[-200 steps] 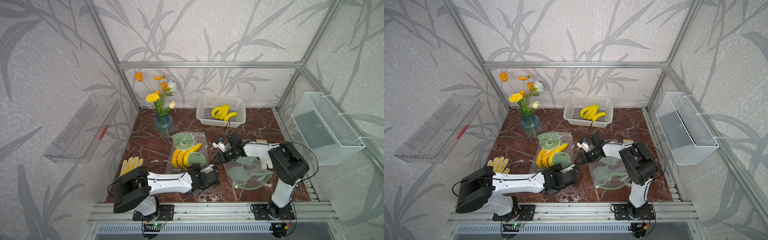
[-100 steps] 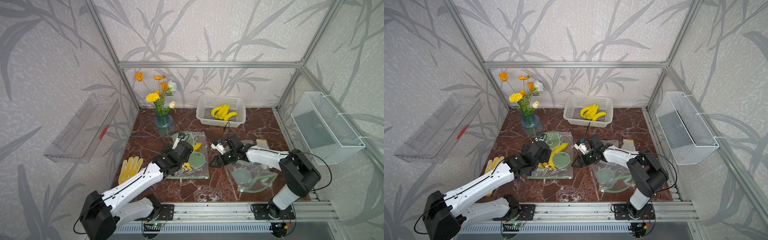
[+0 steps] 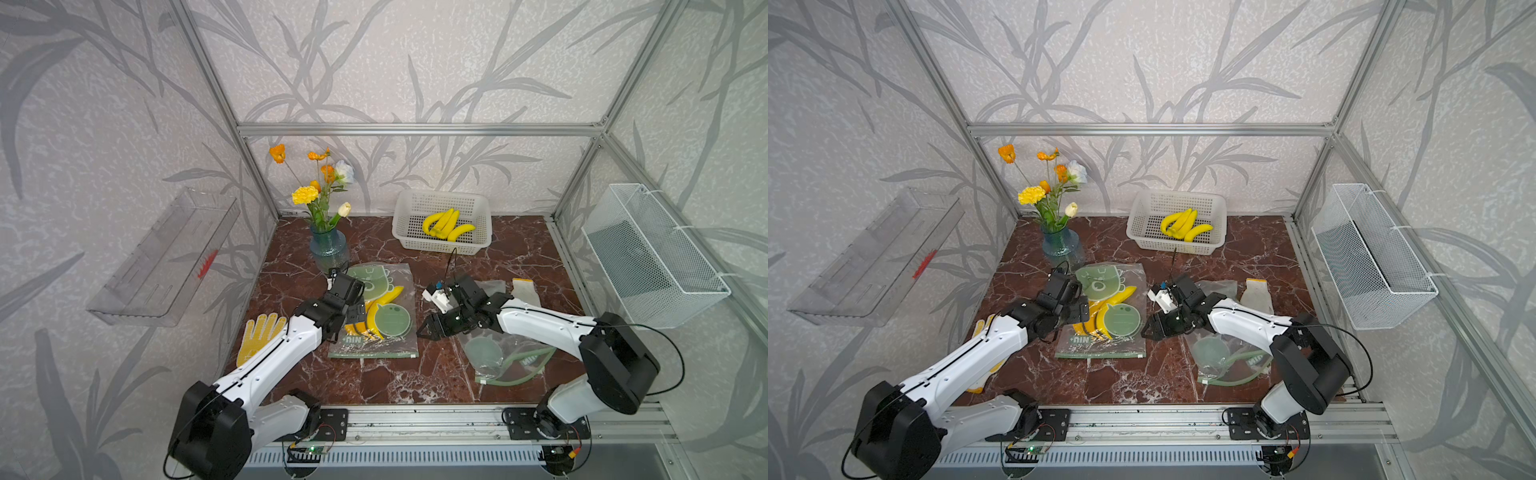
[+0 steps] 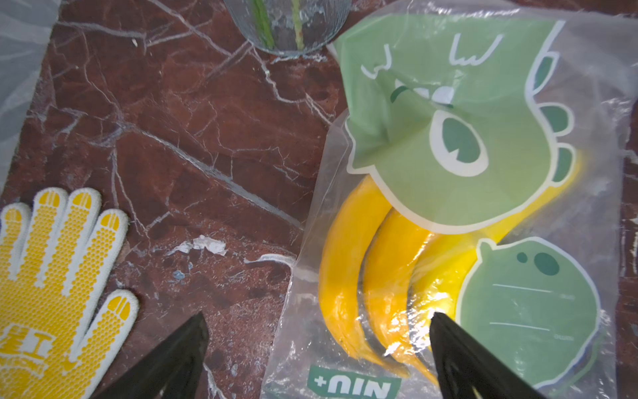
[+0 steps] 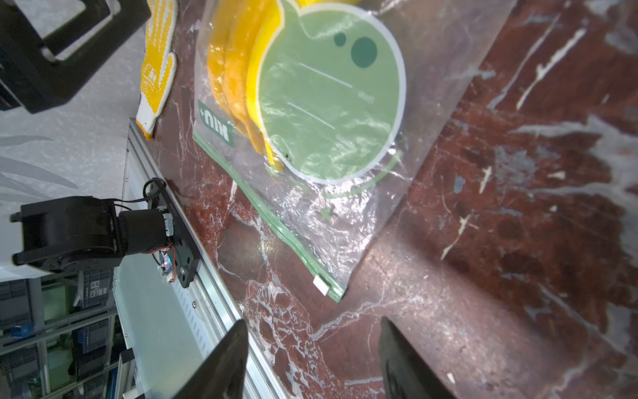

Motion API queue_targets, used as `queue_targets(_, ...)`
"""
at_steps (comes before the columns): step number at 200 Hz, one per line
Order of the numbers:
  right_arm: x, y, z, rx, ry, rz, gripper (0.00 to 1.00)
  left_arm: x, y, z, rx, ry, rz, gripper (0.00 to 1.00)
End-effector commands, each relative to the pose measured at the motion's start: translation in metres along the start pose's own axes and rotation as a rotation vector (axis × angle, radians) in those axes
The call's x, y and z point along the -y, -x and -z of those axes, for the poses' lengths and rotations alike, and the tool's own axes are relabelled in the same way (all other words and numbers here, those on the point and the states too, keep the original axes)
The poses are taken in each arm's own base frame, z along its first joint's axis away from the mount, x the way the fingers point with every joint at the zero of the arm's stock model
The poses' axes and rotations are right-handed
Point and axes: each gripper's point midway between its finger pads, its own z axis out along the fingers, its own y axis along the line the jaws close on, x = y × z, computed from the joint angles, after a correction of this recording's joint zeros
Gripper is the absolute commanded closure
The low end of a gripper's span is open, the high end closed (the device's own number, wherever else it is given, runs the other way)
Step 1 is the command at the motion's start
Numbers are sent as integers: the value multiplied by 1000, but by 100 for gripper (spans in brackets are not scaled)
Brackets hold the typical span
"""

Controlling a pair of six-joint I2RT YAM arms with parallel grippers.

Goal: Open the zip-top bag and take out the banana
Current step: Pick up the zipper food storage bag at the center of the board.

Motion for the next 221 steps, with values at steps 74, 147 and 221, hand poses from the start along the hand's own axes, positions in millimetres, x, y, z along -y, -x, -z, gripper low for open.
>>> queue_targets(74, 31, -14, -38, -28, -142, -96, 39, 4, -32, -21, -56, -90, 129, 3)
queue_targets(147, 42, -22, -62, -62, -245, -155, 38, 21, -53, -41, -142, -154, 132, 6)
queue_targets(221, 23, -17, -84, -65, -109, -173, 44, 30, -59, -48, -164, -190, 130, 9)
